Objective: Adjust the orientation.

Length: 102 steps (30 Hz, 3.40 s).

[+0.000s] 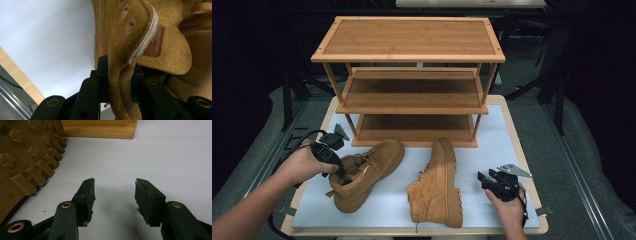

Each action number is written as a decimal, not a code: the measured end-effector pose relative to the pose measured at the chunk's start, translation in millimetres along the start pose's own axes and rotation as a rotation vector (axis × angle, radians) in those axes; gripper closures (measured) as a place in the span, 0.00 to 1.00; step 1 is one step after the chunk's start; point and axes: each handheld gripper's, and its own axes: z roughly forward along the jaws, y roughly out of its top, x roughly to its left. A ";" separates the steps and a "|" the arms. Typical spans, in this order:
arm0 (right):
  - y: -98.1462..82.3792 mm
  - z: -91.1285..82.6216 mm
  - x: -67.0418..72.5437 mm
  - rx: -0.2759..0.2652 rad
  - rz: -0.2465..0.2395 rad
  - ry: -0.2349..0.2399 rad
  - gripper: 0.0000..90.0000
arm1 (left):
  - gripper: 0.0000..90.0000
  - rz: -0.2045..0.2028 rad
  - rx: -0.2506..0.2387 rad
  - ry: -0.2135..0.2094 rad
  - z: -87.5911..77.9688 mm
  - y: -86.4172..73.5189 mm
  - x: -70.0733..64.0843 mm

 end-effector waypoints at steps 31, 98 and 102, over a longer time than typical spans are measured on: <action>-0.5 0.5 -2.7 -0.006 0.025 0.004 0.55 | 0.89 -0.288 -0.087 -0.349 -14.6 -6.1 1.1; -0.9 -0.9 -7.3 -0.015 0.058 -0.007 0.55 | 0.89 -0.296 -0.490 -0.490 -164.0 -31.0 6.1; -0.9 -1.1 -7.1 -0.019 0.058 -0.004 0.55 | 0.89 -0.329 -0.526 -0.504 -162.2 -15.5 10.5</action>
